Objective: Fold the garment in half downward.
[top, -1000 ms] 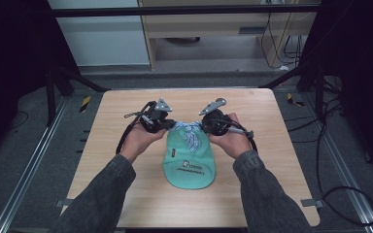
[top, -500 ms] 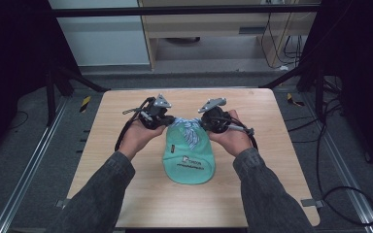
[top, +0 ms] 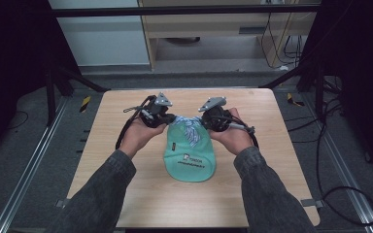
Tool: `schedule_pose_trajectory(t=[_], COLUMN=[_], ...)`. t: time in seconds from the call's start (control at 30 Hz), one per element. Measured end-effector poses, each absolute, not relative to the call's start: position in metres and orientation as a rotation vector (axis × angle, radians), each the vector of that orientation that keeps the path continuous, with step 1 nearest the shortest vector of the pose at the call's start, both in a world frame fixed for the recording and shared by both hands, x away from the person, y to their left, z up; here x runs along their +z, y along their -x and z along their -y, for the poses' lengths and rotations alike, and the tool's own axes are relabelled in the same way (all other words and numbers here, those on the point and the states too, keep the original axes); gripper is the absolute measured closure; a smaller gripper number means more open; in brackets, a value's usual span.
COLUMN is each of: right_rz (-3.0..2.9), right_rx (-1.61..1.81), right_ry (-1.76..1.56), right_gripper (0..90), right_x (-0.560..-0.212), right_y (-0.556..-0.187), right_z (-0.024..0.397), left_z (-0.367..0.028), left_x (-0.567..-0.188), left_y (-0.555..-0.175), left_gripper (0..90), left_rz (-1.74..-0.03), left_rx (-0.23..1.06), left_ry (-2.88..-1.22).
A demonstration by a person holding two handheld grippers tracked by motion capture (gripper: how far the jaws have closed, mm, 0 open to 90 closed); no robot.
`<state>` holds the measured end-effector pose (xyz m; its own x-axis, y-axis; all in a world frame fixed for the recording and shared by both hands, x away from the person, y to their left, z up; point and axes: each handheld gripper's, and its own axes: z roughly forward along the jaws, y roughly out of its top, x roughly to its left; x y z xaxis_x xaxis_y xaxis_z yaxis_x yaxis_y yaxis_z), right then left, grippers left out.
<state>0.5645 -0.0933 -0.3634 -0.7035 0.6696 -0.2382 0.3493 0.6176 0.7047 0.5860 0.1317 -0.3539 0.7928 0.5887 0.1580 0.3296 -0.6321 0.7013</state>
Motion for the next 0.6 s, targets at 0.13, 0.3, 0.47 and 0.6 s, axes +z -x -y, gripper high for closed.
schedule_pose_trajectory(t=[0.13, 0.3, 0.47, 0.6], right_rz=[-2.356, -2.357, -2.368, -2.355], right_rx=[0.871, 0.855, 0.853, 0.870], right_ry=[-0.795, -0.791, -0.813, -0.822], right_gripper=[83.4, 83.2, 83.0, 82.9], right_x=[-0.360, -0.359, -0.365, -0.366], right_y=[-0.566, -0.571, -0.579, -0.586], right_z=[0.093, 0.094, 0.095, 0.095], left_z=[-0.131, -0.129, -0.126, -0.124], left_x=[-0.351, -0.352, -0.354, -0.355], left_y=[-0.588, -0.591, -0.596, -0.599], left_gripper=[87.2, 87.2, 87.2, 87.2], left_rz=[-0.676, -0.679, -0.698, -0.707], left_rx=[0.499, 0.492, 0.499, 0.531], left_ry=[-2.296, -2.299, -2.303, -2.304])
